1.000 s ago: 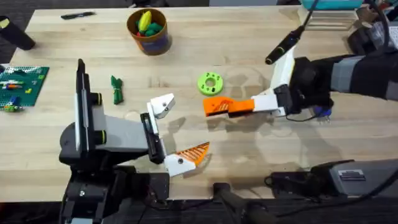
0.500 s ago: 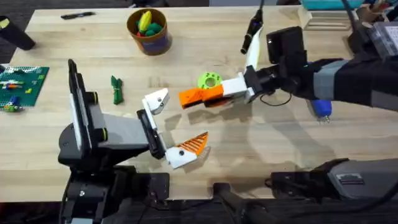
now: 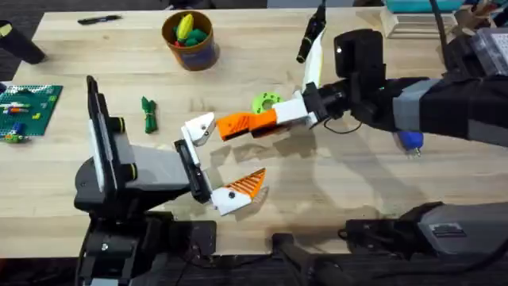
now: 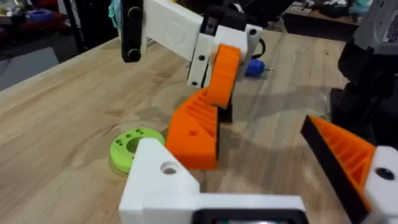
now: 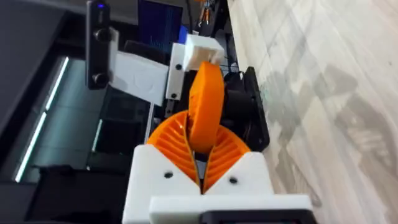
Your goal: Pick up the gripper from the table and insert it into the empty holder that is missing its gripper. Then pick up a screw, insert it into the mounting hole, and use the screwdriver to tighten it. Finally, clean up the table by picking up the vegetable and placing it into the bucket.
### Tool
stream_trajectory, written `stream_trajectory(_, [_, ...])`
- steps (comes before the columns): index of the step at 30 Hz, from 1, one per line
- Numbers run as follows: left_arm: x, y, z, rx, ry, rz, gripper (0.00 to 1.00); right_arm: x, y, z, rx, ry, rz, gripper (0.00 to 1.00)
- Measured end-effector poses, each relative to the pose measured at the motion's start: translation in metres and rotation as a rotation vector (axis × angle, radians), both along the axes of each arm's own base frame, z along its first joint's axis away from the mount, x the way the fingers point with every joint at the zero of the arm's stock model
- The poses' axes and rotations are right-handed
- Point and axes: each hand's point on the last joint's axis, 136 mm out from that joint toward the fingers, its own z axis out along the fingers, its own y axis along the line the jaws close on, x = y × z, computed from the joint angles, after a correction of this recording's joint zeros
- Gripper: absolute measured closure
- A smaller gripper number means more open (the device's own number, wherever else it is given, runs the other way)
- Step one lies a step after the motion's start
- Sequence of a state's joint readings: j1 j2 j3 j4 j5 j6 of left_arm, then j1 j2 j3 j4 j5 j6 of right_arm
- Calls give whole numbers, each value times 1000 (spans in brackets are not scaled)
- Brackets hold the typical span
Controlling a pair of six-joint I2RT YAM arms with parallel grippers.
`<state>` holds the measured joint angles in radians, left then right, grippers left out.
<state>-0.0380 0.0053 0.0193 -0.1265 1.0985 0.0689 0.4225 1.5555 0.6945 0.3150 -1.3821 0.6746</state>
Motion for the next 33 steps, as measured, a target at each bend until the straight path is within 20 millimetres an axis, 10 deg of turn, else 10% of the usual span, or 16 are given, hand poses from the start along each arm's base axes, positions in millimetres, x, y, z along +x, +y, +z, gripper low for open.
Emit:
stream_trajectory(15, [0,0,0,0,-1,0,15,-6,9,-20,15,-13,57,996])
stream_trajectory(33, [3,1,0,4,-7,18,16,0,13,2,79,-74,74,996])
